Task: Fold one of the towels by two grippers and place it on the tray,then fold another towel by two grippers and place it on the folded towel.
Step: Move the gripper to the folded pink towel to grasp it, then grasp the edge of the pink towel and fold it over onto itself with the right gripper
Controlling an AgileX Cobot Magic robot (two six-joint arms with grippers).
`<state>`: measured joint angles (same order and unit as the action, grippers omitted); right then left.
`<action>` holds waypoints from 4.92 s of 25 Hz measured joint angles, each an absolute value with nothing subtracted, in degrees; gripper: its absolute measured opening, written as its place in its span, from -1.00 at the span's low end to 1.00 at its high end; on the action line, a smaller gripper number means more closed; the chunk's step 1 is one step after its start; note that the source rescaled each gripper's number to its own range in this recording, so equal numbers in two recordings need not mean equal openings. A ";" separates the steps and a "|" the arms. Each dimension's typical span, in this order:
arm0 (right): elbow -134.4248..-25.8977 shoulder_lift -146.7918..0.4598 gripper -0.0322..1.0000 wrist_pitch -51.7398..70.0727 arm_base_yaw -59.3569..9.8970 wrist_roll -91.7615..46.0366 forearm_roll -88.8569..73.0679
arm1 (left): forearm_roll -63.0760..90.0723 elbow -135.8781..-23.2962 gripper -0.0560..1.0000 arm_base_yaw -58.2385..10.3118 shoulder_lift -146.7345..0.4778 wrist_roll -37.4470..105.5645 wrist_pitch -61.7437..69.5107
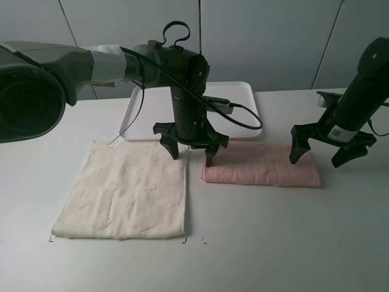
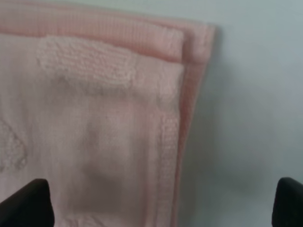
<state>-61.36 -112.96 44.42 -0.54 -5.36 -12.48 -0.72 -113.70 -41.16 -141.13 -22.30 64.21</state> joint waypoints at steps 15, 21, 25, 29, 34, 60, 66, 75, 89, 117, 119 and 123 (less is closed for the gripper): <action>-61.36 -114.52 1.00 42.45 -0.54 -5.25 -12.76 | -0.72 -113.70 0.97 -41.16 -141.22 -22.15 64.21; -61.49 -114.83 1.00 42.65 -0.54 -5.12 -12.76 | -0.72 -113.80 0.97 -41.16 -141.22 -21.22 64.21; -61.49 -114.92 1.00 42.74 -0.65 -5.12 -12.76 | -0.72 -113.80 0.97 -41.16 -141.22 -21.10 64.09; -61.74 -115.60 1.00 42.97 -2.43 -5.12 -12.56 | -0.72 -113.80 0.97 -41.16 -141.22 -21.10 64.09; -62.21 -116.69 0.52 42.69 -3.61 -3.99 -11.48 | -0.72 -113.80 0.97 -41.16 -141.22 -21.10 64.09; -61.58 -112.58 -0.82 47.12 -3.96 -3.76 -12.86 | 0.00 -113.80 0.97 -41.16 -141.22 -20.88 63.99; -61.49 -108.95 -0.82 49.00 -3.96 -3.76 -14.47 | 0.00 -113.80 0.97 -41.16 -141.22 -20.88 63.99; -61.49 -107.06 -0.82 50.56 -3.96 -8.61 -28.59 | 0.00 -113.80 0.97 -41.16 -141.22 -20.88 63.99; -57.94 -107.02 -0.82 50.22 -3.96 -23.31 -54.05 | 0.00 -113.80 0.97 -41.16 -141.22 -20.88 63.99; -51.36 -120.14 -0.82 46.29 -7.73 -53.72 -89.40 | 0.99 -113.80 0.97 -41.16 -141.22 -17.14 64.44; -51.36 -120.27 -0.82 46.00 -7.84 -54.12 -89.40 | 1.49 -113.80 0.97 -41.02 -141.22 -16.64 64.34; -51.36 -120.36 -0.82 45.89 -7.84 -54.48 -89.48 | 3.93 -114.72 0.97 -40.17 -140.47 -15.11 64.77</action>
